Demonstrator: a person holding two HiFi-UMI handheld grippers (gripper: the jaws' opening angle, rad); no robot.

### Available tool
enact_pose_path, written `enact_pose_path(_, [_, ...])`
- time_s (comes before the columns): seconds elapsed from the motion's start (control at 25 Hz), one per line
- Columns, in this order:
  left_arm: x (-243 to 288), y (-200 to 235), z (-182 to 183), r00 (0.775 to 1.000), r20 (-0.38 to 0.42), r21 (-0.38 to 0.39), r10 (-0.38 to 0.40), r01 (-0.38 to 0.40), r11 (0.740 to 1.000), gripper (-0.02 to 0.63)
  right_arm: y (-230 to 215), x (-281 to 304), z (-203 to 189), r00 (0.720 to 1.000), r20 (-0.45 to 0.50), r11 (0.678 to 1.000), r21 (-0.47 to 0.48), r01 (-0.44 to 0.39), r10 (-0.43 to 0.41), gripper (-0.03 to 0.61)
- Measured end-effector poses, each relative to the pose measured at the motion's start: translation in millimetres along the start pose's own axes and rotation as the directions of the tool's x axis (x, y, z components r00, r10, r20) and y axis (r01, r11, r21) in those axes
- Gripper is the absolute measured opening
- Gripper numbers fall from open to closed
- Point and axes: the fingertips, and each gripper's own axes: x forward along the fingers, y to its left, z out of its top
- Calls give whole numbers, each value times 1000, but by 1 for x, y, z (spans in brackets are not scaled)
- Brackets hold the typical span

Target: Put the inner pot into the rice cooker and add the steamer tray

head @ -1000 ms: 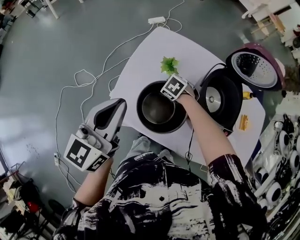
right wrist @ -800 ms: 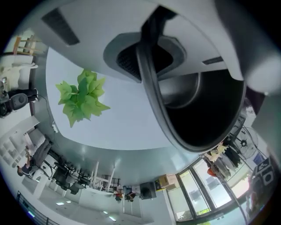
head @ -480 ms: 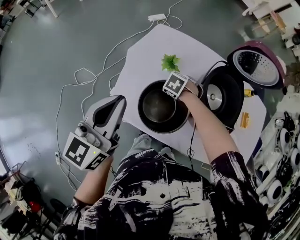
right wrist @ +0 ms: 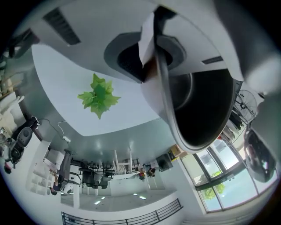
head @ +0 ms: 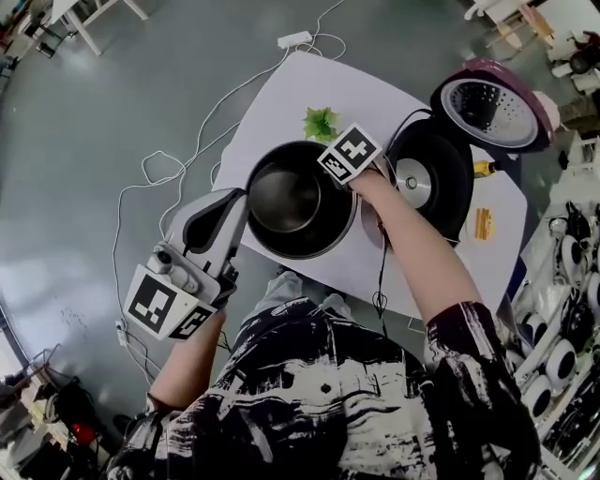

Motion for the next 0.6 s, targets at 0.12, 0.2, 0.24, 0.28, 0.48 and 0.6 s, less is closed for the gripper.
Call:
enact_pose_path(0.12, [9,-11,10,999,18,14,-33,33,999,5,3,-35,24,998,58,1000,17,-2,1,2])
enact_pose_path(0.2, [15,-21,19,998,36,26,-54,54,998,5,3,-64,39,996,88,999,41,-2,-1,3])
enact_pose_path(0.24, [18,-27,24,997,46,32,-67,65,997,5,0,-80,44,995,100,998,59,2,-8,3])
enact_pose_path(0.28, [22,-33,29,995,55,38,-82,80,996,5,-3,-97,48,993,112,996,83,11,-20,3])
enact_pose_path(0.48, [48,-72,38,981,85,56,-175,171,984,5,-45,-187,31,976,181,966,245,77,-124,3])
enact_pose_path(0.6, [68,-100,39,969,88,62,-231,226,972,5,-74,-237,-8,961,208,931,349,104,-185,3])
